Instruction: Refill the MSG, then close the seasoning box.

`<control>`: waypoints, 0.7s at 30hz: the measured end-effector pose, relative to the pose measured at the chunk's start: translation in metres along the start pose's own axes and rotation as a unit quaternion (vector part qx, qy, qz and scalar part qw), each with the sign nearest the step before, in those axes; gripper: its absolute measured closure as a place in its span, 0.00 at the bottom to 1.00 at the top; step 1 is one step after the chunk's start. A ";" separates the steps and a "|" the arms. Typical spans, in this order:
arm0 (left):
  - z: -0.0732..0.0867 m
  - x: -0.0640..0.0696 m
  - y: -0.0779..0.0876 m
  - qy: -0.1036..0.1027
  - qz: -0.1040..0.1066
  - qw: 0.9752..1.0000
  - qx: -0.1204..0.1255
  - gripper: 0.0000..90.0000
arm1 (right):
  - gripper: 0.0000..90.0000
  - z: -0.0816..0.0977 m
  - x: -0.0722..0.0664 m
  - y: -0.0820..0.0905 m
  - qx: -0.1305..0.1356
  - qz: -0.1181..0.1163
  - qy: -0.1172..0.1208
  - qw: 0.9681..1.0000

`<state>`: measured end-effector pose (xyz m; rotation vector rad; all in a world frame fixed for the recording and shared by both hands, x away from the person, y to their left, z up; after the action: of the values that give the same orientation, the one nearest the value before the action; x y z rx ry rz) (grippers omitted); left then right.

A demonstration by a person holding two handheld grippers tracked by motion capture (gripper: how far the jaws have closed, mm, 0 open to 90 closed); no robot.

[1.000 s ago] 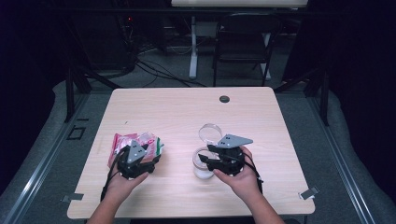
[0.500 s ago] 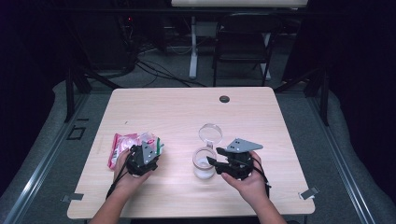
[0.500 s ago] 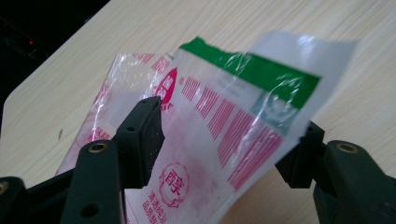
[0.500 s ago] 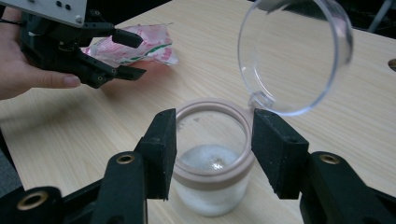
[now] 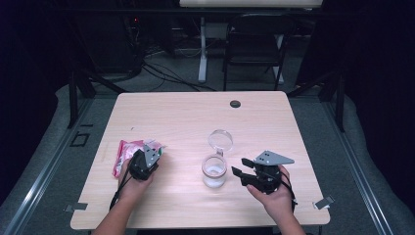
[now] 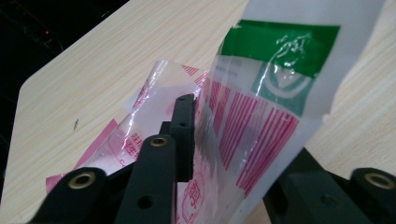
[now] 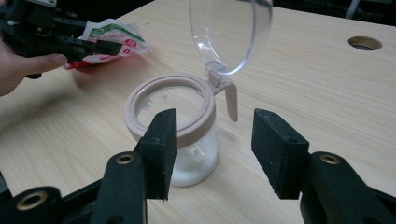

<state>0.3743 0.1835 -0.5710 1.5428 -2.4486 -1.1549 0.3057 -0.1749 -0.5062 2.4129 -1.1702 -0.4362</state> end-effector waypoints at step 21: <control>0.002 -0.032 0.020 0.121 0.026 0.992 0.032 1.00 | 0.56 0.019 0.018 0.003 0.008 0.009 -0.038 0.999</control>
<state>0.3744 0.2147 -0.5489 1.5230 -2.3703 -0.8329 0.3061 -0.1955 -0.5226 2.4155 -1.2319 -0.5191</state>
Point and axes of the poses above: each handheld gripper's, and its own axes: y roughly backward along the jaws, z roughly out of its underside, x roughly to its right, the point moved 3 cm from there along -y, roughly forward along the jaws, and after that the axes turned 2 degrees about z, right-handed, at the moved point
